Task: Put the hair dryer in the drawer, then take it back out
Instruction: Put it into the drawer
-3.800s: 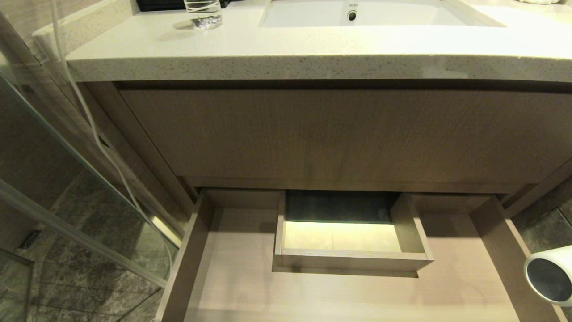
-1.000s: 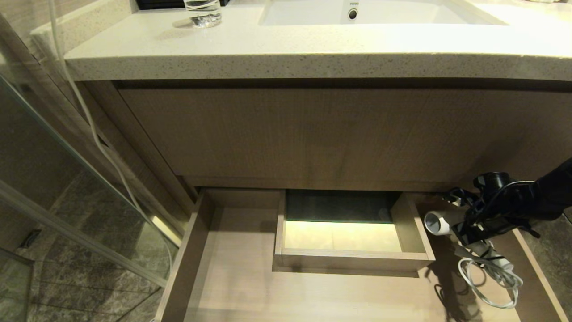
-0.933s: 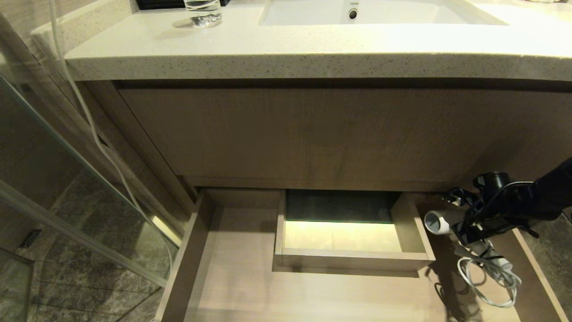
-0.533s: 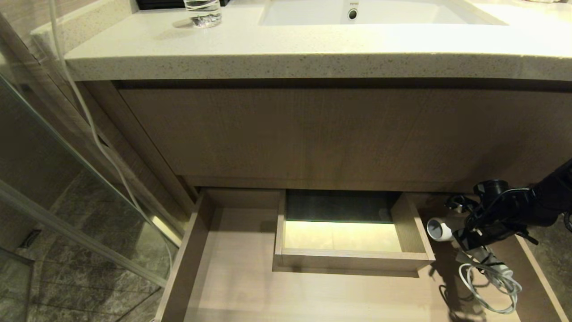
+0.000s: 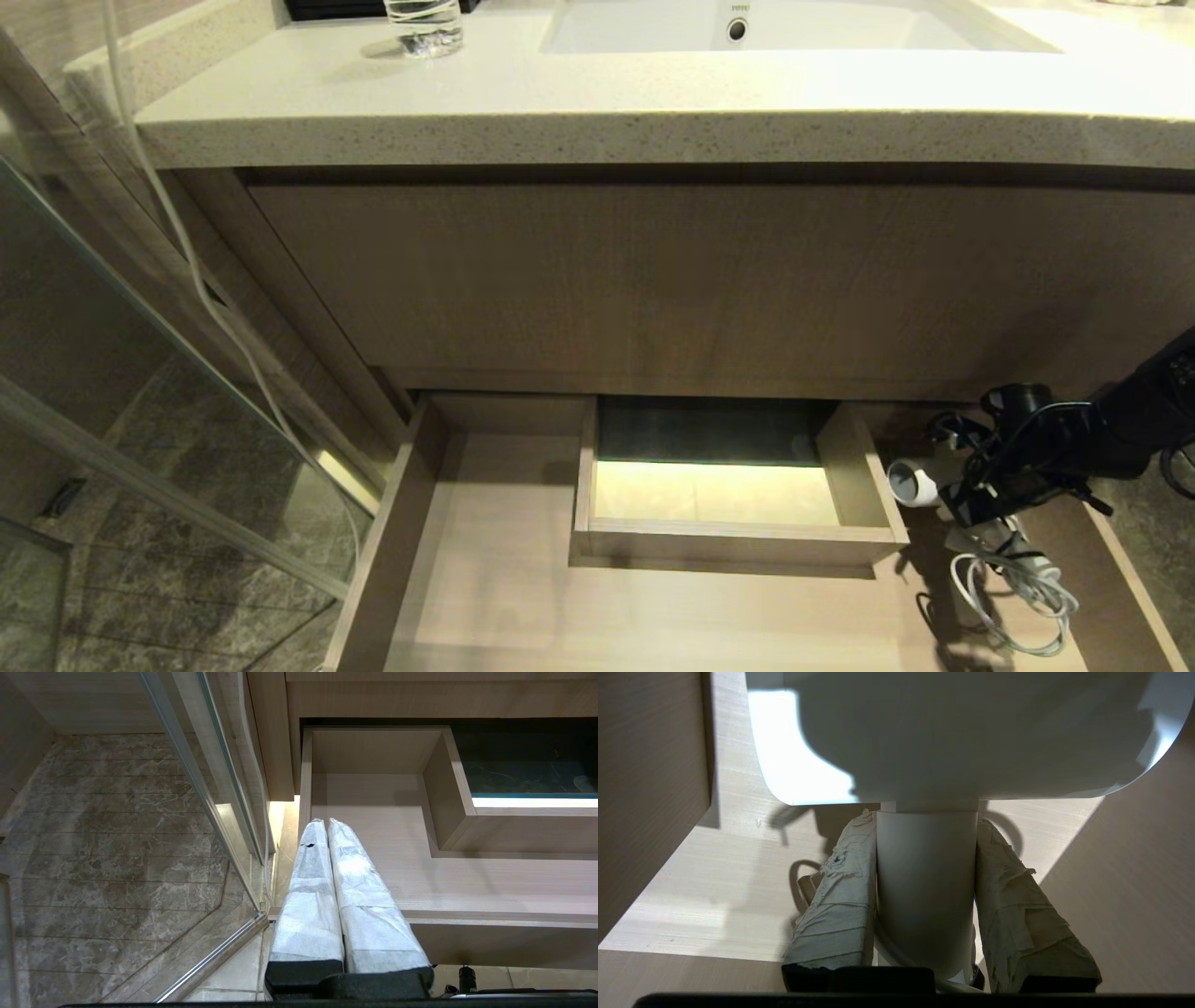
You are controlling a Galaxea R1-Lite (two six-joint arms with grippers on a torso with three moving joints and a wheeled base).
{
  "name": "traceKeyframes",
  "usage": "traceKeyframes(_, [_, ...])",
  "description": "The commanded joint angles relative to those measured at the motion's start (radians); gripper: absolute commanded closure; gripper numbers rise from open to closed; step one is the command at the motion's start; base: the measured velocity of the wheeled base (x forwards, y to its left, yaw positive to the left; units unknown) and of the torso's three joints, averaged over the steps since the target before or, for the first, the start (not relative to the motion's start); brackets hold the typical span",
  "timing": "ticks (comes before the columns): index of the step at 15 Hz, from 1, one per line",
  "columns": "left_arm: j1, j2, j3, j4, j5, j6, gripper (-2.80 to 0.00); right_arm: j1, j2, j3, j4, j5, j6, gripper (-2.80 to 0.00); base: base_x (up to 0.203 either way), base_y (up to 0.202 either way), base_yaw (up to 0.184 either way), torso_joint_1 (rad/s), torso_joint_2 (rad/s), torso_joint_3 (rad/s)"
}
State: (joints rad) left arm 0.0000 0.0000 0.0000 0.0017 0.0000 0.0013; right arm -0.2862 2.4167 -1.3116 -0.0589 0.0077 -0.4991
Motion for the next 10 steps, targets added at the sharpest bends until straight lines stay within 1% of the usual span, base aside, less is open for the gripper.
traceKeyframes(1, [0.0,0.0,0.0,0.0,0.0,0.0,0.0,0.001,0.021,-0.009,0.002,0.0,-0.004,0.0,0.0,0.0,0.0,0.0,0.0,0.0])
traceKeyframes(10, [0.0,0.0,0.0,0.0,0.0,0.0,0.0,0.016,0.074,-0.023,0.005,-0.002,-0.006,0.0,0.0,0.0,0.0,0.0,0.0,0.0])
